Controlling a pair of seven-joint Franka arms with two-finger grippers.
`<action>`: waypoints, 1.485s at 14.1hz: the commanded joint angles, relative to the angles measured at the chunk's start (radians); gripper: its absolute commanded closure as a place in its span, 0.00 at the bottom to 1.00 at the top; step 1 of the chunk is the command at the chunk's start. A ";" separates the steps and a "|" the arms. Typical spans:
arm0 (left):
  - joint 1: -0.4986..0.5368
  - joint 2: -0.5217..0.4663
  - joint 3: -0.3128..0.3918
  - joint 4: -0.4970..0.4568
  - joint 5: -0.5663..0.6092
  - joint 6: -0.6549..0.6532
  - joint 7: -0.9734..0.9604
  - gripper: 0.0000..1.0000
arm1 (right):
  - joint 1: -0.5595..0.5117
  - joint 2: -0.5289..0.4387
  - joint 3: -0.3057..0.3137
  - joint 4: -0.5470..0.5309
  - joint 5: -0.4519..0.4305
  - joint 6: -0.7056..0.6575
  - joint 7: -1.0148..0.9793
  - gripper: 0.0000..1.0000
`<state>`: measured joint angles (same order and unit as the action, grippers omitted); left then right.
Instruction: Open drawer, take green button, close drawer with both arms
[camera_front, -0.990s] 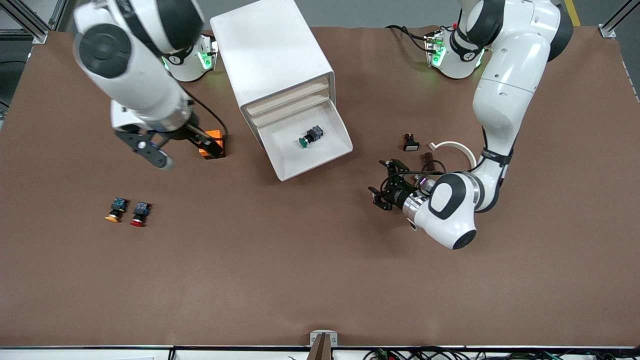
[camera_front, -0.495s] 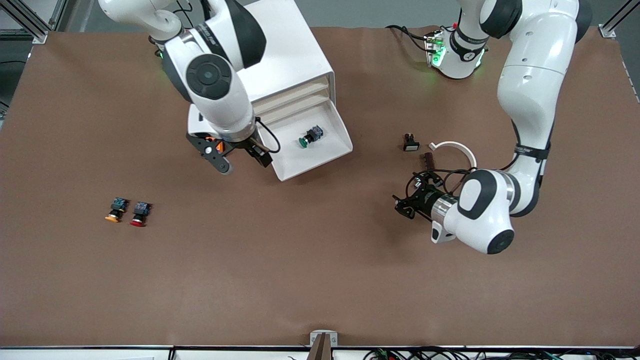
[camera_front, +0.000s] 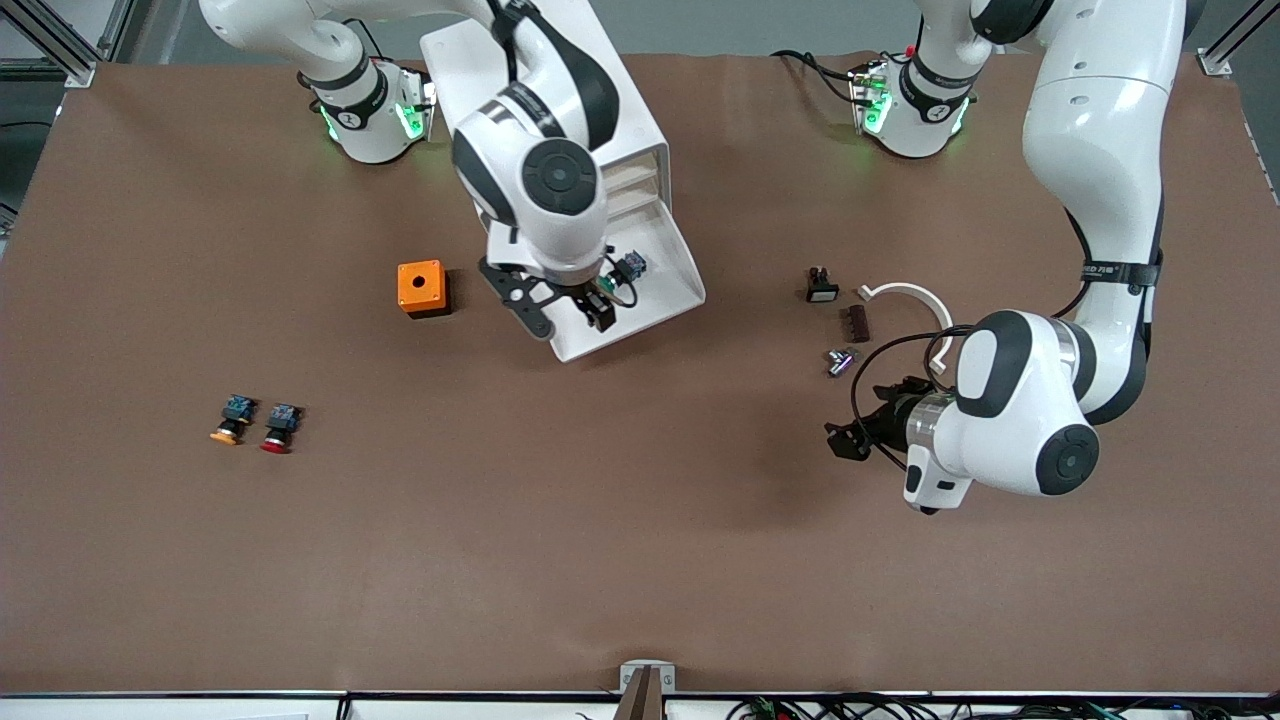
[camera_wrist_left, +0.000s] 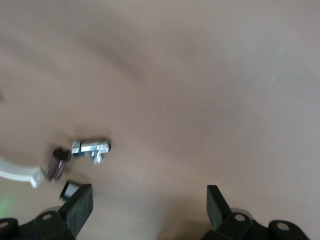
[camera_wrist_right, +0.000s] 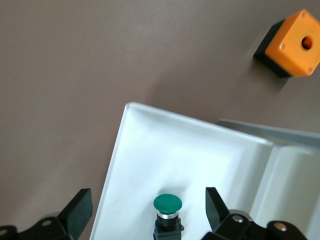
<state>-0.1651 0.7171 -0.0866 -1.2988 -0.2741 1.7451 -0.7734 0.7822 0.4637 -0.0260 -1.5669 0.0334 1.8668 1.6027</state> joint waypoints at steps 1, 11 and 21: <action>-0.010 -0.045 0.002 -0.022 0.055 0.083 0.016 0.00 | 0.046 0.041 -0.012 0.013 0.003 0.008 0.025 0.00; -0.056 -0.039 0.002 -0.036 0.102 0.246 0.016 0.00 | 0.106 0.052 -0.012 -0.010 0.005 0.008 0.039 0.00; -0.057 -0.030 0.005 -0.053 0.104 0.286 0.017 0.00 | 0.150 0.084 -0.012 -0.035 0.005 0.058 0.082 0.00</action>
<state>-0.2224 0.6915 -0.0850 -1.3428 -0.1877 2.0129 -0.7664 0.9115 0.5511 -0.0270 -1.5918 0.0334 1.9158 1.6620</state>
